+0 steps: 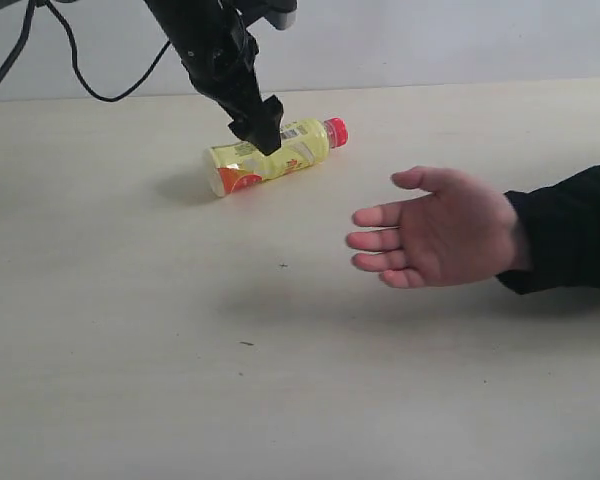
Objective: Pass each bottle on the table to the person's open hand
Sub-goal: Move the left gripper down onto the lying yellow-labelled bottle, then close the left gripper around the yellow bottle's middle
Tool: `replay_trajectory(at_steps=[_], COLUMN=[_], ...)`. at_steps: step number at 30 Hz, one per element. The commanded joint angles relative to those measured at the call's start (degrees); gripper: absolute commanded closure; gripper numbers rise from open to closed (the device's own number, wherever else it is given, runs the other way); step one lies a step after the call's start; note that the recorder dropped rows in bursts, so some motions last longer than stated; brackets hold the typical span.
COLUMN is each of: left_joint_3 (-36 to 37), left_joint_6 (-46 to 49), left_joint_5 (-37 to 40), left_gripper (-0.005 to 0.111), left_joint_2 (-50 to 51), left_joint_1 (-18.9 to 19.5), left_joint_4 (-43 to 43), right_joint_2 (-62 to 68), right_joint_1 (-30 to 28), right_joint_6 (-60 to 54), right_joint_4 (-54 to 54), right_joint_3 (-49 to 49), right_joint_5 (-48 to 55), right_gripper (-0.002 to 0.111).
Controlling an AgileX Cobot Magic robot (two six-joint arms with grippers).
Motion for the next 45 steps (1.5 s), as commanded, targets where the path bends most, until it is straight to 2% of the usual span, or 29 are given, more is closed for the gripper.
replay_trajectory(at_steps=[1, 17, 28, 45], left_joint_3=[0.10, 0.10, 0.10, 0.10], left_joint_6=[4.90, 5.39, 5.39, 5.39], left_joint_5=[-1.57, -7.67, -9.48, -11.91], left_gripper=[0.002, 0.002, 0.002, 0.002], left_joint_2=[1.95, 4.46, 6.91, 11.70], left_joint_1=[0.04, 0.22, 2.19, 2.17], left_joint_4=[-0.47, -0.47, -0.68, -0.68], right_joint_2=[-0.25, -0.25, -0.25, -0.25], right_joint_1=[0.22, 0.22, 0.22, 0.22], right_joint_6=[-0.31, -0.31, -0.31, -0.31], right_joint_4=[-0.19, -0.19, -0.19, -0.19], right_joint_3=[0.28, 0.28, 0.28, 0.28], right_joint_5=[-0.44, -0.44, -0.44, -0.44], right_gripper=[0.108, 0.108, 0.108, 0.108])
